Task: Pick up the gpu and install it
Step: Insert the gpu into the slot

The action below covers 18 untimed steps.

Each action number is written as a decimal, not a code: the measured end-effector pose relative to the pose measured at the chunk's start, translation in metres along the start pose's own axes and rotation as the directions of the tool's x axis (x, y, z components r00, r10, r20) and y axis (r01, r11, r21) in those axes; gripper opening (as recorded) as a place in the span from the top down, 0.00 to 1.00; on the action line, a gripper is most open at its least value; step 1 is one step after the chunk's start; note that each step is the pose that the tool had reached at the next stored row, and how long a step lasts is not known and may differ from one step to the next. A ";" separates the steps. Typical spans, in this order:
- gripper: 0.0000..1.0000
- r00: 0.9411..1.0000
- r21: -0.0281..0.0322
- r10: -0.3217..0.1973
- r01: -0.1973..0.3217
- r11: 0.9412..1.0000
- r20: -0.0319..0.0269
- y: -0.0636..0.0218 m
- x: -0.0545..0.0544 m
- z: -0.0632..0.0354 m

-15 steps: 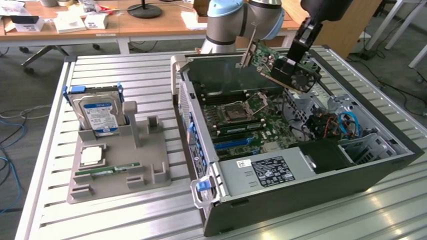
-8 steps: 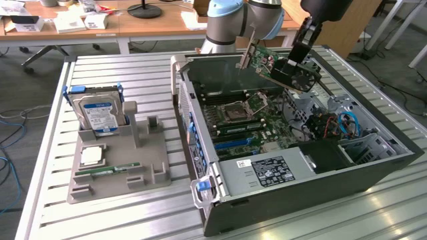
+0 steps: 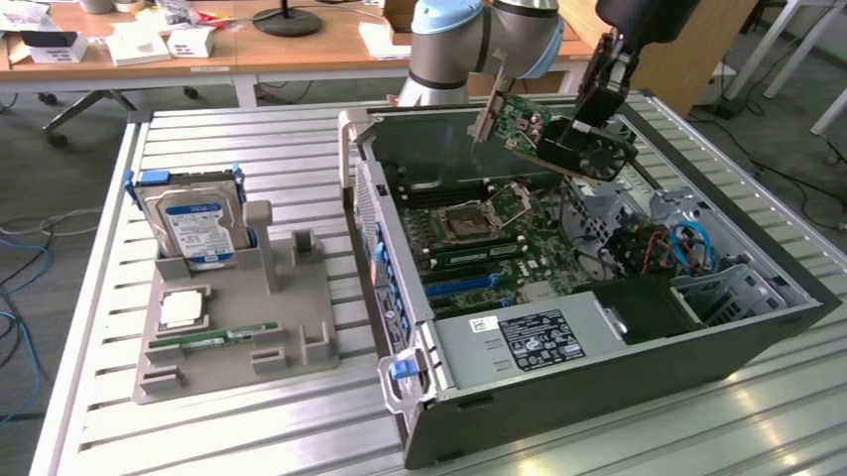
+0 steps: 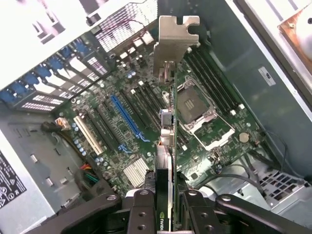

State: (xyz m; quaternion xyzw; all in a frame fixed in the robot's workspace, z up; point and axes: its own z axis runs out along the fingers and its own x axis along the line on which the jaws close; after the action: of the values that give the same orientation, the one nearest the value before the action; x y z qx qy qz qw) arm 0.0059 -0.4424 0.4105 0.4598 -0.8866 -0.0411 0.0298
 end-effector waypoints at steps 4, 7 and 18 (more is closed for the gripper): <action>0.74 0.999 0.001 -0.053 0.053 0.999 -0.005 0.0000 0.000 0.0002; 0.74 0.996 0.001 -0.091 0.091 0.996 -0.009 0.0000 0.000 0.0005; 0.74 0.972 0.001 -0.236 0.236 0.972 -0.024 0.0000 0.000 0.0014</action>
State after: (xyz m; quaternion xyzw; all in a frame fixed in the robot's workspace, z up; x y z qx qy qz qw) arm 0.0060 -0.4421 0.4092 0.5623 -0.8254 -0.0371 0.0346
